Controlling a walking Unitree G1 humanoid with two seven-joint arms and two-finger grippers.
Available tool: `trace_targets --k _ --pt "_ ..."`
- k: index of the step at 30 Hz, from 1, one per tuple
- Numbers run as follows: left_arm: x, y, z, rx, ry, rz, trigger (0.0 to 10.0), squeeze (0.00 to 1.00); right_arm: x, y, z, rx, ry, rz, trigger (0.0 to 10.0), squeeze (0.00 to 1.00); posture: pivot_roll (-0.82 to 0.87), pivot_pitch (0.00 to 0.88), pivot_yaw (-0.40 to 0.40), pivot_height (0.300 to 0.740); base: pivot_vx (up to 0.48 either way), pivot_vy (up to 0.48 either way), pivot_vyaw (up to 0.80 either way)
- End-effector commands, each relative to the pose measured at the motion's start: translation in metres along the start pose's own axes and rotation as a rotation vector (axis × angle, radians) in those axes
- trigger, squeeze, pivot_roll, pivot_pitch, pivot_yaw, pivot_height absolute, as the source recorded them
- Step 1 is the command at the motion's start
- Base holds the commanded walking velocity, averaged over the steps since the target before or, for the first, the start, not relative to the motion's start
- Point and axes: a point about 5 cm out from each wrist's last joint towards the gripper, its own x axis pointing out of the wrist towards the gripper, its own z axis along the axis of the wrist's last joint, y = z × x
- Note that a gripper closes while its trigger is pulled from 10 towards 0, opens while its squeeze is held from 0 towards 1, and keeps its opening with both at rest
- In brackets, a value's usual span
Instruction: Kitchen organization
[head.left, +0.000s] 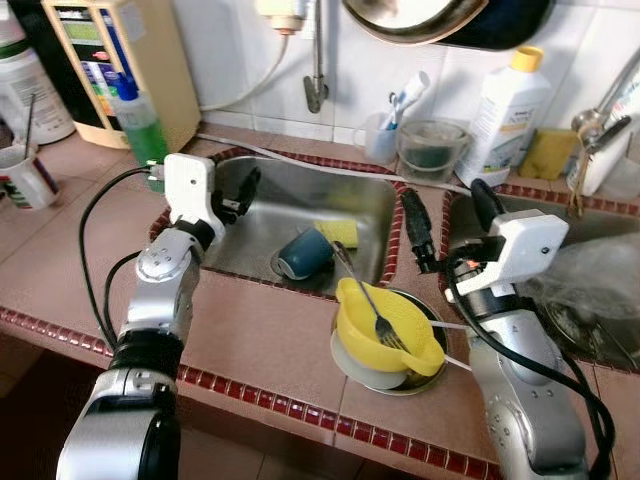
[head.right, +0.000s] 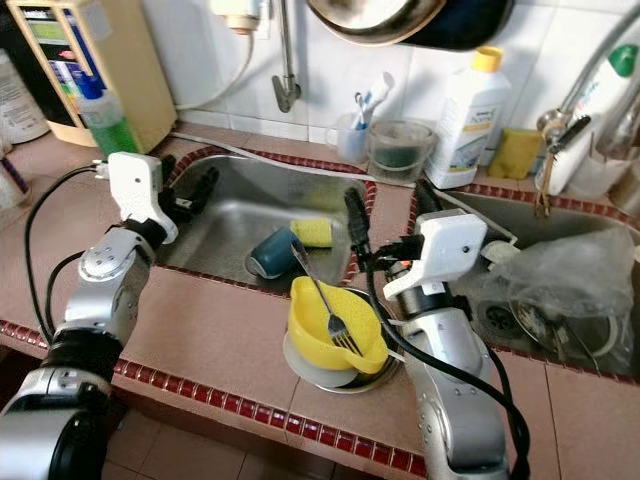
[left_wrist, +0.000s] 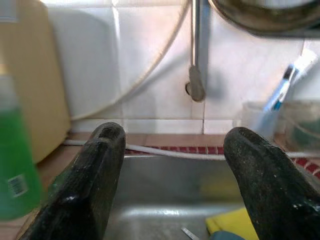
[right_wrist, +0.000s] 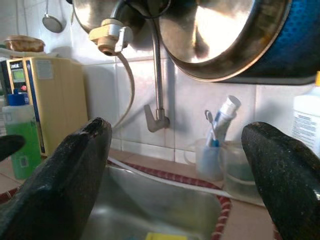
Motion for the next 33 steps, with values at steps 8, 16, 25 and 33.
trace_targets --k 8,16,25,33 --pt "-0.02 -0.01 0.003 -0.015 -0.055 0.051 10.0 0.0 0.008 -0.002 -0.01 -0.018 -0.025 -0.051 10.0 0.0 0.02 0.0 0.003 0.74 0.0 0.0 0.0" --pt "-0.031 -0.02 -0.004 -0.033 -0.06 0.028 10.0 0.0 0.002 -0.015 -0.015 -0.092 -0.034 -0.152 10.0 0.0 0.0 0.0 0.015 0.74 0.0 0.0 0.0" --pt "-0.031 -0.026 -0.001 -0.055 -0.054 0.007 10.0 0.0 0.002 -0.024 -0.016 -0.113 -0.044 -0.185 10.0 0.0 -0.01 0.0 0.013 0.74 0.0 0.0 0.0" --pt "-0.035 -0.032 0.0 -0.071 -0.06 -0.024 10.0 0.0 0.0 -0.025 -0.018 -0.12 -0.046 -0.191 10.0 0.0 -0.01 0.0 0.012 0.74 0.0 0.0 0.0"
